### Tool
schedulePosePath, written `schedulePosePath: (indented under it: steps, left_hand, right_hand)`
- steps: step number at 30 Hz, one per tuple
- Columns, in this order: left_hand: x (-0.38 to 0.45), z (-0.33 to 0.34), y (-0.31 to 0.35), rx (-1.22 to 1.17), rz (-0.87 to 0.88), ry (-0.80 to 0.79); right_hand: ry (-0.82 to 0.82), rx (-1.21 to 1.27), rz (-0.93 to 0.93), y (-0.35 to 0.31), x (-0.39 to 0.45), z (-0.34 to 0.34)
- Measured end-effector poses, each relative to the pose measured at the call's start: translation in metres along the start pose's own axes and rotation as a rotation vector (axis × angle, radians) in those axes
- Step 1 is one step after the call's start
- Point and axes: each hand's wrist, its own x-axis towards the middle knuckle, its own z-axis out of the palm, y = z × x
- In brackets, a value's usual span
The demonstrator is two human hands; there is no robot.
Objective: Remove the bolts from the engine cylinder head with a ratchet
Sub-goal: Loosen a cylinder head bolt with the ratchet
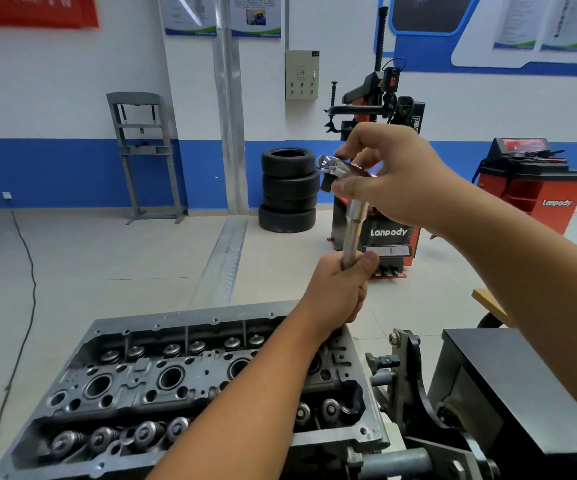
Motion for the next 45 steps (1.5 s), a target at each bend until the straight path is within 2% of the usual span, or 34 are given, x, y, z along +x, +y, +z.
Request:
schedulePosePath:
  steps: [6, 8, 10, 14, 18, 31, 40, 45]
  left_hand:
    - [-0.002, -0.014, -0.005, -0.173, -0.046, 0.361]
    - [-0.003, -0.012, -0.005, -0.174, -0.028, 0.398]
    - [-0.007, -0.010, -0.005, -0.131, 0.033, 0.343]
    - [-0.014, -0.010, -0.004, -0.051, 0.149, 0.080]
    - [-0.014, -0.022, 0.003, 0.026, 0.205, -0.008]
    - [-0.014, -0.036, 0.007, 0.011, 0.268, 0.075]
    - [-0.013, -0.042, 0.005, -0.068, 0.170, 0.024]
    - [-0.011, -0.045, 0.003, -0.006, 0.269, 0.142]
  right_hand:
    - [0.062, 0.038, 0.087, 0.005, -0.004, -0.006]
    - [0.048, 0.042, 0.098, 0.002, -0.005, -0.005]
    - [0.030, 0.033, 0.097, -0.003, -0.007, -0.003]
    - [0.015, 0.045, 0.094, -0.011, -0.006, -0.005]
    - [0.029, 0.040, 0.103, -0.012, -0.003, -0.011]
    - [-0.033, 0.021, 0.097, -0.007, -0.005, -0.016]
    - [-0.043, 0.008, 0.095, -0.013, -0.005, -0.016]
    - [-0.023, 0.018, 0.112, -0.012, -0.007, -0.015]
